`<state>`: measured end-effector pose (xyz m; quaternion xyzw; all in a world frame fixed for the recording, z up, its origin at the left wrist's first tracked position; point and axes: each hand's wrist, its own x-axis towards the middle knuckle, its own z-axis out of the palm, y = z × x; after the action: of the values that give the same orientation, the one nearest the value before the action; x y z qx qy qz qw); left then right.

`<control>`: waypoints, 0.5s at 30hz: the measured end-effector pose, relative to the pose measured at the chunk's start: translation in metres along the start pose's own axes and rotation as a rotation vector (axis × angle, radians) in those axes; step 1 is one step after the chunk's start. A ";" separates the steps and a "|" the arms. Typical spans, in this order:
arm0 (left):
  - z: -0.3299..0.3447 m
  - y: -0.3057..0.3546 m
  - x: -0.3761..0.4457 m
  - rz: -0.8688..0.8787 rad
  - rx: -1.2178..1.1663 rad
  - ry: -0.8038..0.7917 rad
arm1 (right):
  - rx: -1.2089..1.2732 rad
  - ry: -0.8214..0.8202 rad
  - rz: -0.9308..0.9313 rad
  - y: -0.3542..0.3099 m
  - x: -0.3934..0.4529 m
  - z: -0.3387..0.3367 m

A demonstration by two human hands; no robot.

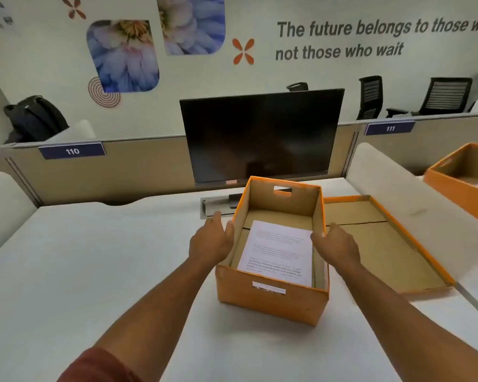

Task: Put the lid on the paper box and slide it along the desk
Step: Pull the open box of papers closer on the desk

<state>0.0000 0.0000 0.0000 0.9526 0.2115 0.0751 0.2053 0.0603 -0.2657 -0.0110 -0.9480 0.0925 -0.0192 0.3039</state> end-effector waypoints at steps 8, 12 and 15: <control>-0.003 -0.006 0.003 0.020 -0.043 -0.154 | 0.275 -0.041 0.002 0.005 0.000 -0.013; -0.016 -0.027 -0.012 0.020 -0.145 -0.116 | 0.272 -0.040 -0.111 -0.009 -0.009 -0.020; -0.028 -0.055 -0.033 -0.032 -0.271 -0.098 | 0.290 -0.081 -0.203 -0.021 -0.026 -0.023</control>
<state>-0.0563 0.0414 -0.0003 0.9152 0.2044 0.0532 0.3432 0.0363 -0.2571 0.0200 -0.8987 -0.0196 -0.0247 0.4374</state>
